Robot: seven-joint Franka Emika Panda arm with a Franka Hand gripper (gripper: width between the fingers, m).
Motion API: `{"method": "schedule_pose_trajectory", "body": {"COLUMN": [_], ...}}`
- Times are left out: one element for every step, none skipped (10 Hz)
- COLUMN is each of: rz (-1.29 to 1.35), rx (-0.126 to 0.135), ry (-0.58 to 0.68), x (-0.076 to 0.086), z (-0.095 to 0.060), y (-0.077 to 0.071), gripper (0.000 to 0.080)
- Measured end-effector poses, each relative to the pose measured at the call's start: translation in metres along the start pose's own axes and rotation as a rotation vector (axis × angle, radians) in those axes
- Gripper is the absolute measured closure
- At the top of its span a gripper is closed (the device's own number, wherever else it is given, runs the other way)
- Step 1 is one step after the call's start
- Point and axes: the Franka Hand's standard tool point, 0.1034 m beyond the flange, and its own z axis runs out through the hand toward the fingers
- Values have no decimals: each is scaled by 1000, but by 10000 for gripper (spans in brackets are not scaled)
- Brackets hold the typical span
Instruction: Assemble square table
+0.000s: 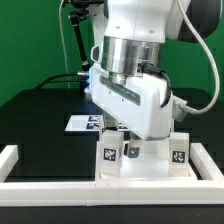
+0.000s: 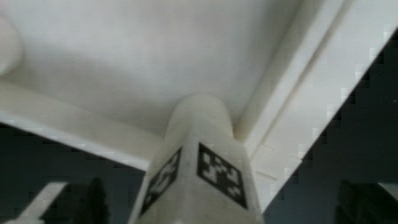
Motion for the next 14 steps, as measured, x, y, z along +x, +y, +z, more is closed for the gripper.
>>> {"method": "schedule_pose_trajectory", "body": {"rz": [-81, -140, -190, -364, -467, -503, -560, -662, -699, -664, -652, -616, -500, -433], "rx": [0, 0, 5, 53, 63, 98, 125, 134, 137, 134, 133, 132, 125, 123], "ry": [1, 1, 5, 42, 39, 9, -4, -15, -17, -19, -20, -23, -33, -36], "x": [0, 1, 2, 11, 13, 8, -1, -5, -4, -4, -4, -4, -4, -3], "z": [0, 0, 0, 1, 6, 6, 2, -1, -4, -3, -2, -2, 0, 0], "y": [0, 0, 0, 4, 12, 9, -1, -8, -11, -10, -9, -9, -7, -7], "gripper": [151, 151, 151, 151, 151, 151, 151, 151, 151, 151, 283, 424, 506, 506]}}
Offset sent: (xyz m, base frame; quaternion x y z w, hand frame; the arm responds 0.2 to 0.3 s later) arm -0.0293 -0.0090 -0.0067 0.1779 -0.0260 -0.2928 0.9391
